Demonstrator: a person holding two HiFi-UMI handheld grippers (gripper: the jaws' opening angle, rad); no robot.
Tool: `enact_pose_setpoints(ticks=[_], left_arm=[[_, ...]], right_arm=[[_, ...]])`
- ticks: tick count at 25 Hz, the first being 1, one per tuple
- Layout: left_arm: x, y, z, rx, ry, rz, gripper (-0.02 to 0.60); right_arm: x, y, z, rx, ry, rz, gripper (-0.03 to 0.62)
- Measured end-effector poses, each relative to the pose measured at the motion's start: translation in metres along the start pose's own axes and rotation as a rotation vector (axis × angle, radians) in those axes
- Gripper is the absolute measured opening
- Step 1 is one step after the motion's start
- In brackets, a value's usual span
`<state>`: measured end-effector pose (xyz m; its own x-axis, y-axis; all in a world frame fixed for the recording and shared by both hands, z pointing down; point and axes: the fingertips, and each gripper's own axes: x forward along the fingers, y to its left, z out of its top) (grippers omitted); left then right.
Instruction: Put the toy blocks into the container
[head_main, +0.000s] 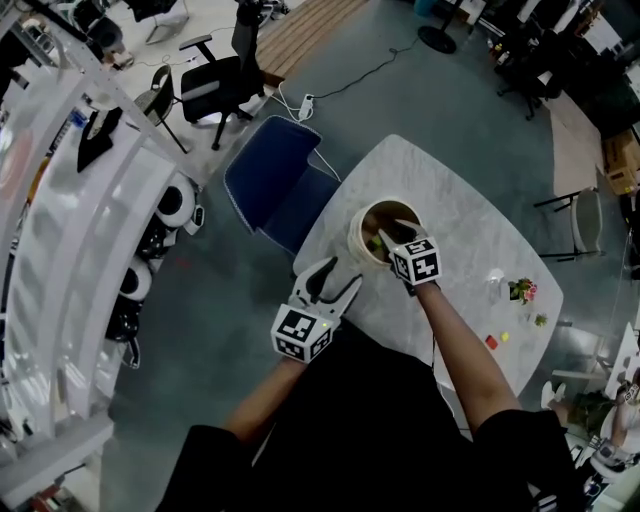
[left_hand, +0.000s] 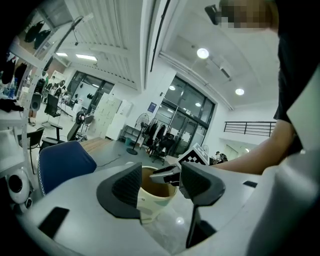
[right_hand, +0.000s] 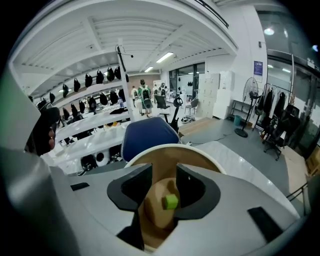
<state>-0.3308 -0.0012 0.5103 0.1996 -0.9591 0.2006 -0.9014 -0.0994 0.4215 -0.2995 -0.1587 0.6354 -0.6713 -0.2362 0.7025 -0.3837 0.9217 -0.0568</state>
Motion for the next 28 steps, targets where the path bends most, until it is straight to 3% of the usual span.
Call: enact_pose_setpoints(ticks=[13, 16, 23, 28], left_arm=[[0.004, -0.01, -0.008, 0.011, 0.025, -0.017, 0.229], [0.012, -0.024, -0.008, 0.025, 0.029, -0.034, 0.229], [0.034, -0.067, -0.014, 0.075, 0.053, -0.113, 0.229], [0.065, -0.103, -0.021, 0.128, 0.072, -0.175, 0.229]], right_arm=[[-0.048, 0.002, 0.005, 0.085, -0.115, 0.015, 0.135], [-0.077, -0.01, 0.012, 0.115, -0.183, -0.015, 0.127], [-0.167, -0.034, 0.01, 0.313, -0.387, -0.069, 0.052], [-0.247, -0.053, -0.01, 0.374, -0.498, -0.146, 0.007]])
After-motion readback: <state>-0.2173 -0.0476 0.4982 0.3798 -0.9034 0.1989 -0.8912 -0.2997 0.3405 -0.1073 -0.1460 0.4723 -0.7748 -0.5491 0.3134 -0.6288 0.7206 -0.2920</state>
